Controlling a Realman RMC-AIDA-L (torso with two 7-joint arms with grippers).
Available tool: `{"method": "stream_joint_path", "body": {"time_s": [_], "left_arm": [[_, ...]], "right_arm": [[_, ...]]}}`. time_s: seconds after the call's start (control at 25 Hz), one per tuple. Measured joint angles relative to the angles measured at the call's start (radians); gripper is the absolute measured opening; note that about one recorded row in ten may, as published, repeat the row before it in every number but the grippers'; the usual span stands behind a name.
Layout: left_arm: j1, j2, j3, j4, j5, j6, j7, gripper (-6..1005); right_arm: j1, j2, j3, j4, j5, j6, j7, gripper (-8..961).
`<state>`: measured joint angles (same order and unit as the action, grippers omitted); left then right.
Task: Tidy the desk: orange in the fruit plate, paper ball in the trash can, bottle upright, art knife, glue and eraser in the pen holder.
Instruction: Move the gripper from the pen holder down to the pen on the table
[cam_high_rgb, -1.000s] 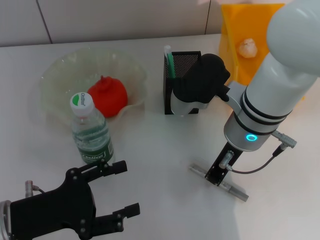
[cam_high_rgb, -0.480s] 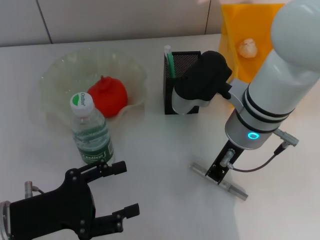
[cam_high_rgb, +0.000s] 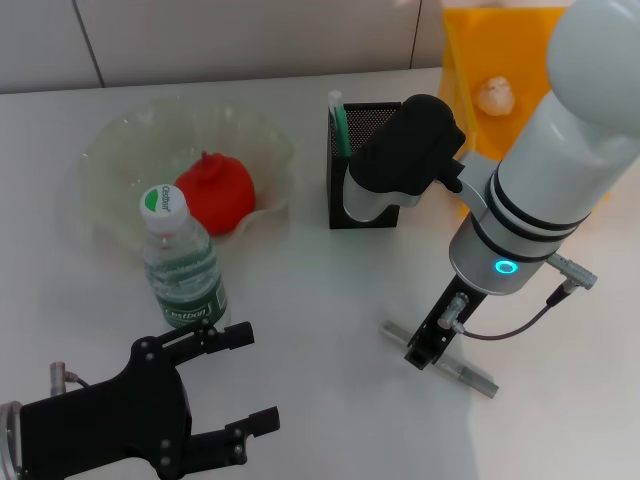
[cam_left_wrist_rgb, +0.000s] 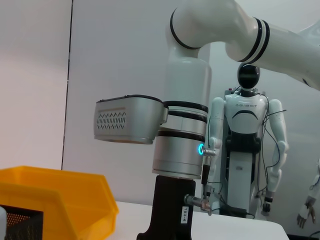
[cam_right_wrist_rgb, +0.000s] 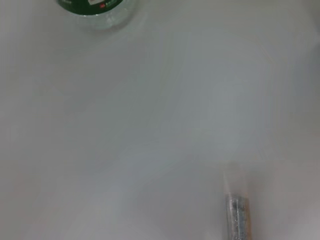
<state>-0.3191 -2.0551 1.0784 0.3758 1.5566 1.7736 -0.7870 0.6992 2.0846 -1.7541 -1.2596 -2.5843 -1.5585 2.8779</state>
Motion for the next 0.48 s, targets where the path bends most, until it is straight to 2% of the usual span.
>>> {"method": "stream_joint_path", "body": {"time_s": [0.16, 0.28, 0.48], "left_arm": [[0.000, 0.000, 0.000, 0.000, 0.000, 0.000, 0.000, 806], [0.000, 0.000, 0.000, 0.000, 0.000, 0.000, 0.000, 806], [0.000, 0.000, 0.000, 0.000, 0.000, 0.000, 0.000, 806]], "right_arm": [[0.000, 0.000, 0.001, 0.008, -0.001, 0.005, 0.002, 197], [0.000, 0.000, 0.001, 0.011, -0.002, 0.010, 0.002, 334], [0.000, 0.000, 0.000, 0.019, -0.002, 0.017, 0.003, 335]]}}
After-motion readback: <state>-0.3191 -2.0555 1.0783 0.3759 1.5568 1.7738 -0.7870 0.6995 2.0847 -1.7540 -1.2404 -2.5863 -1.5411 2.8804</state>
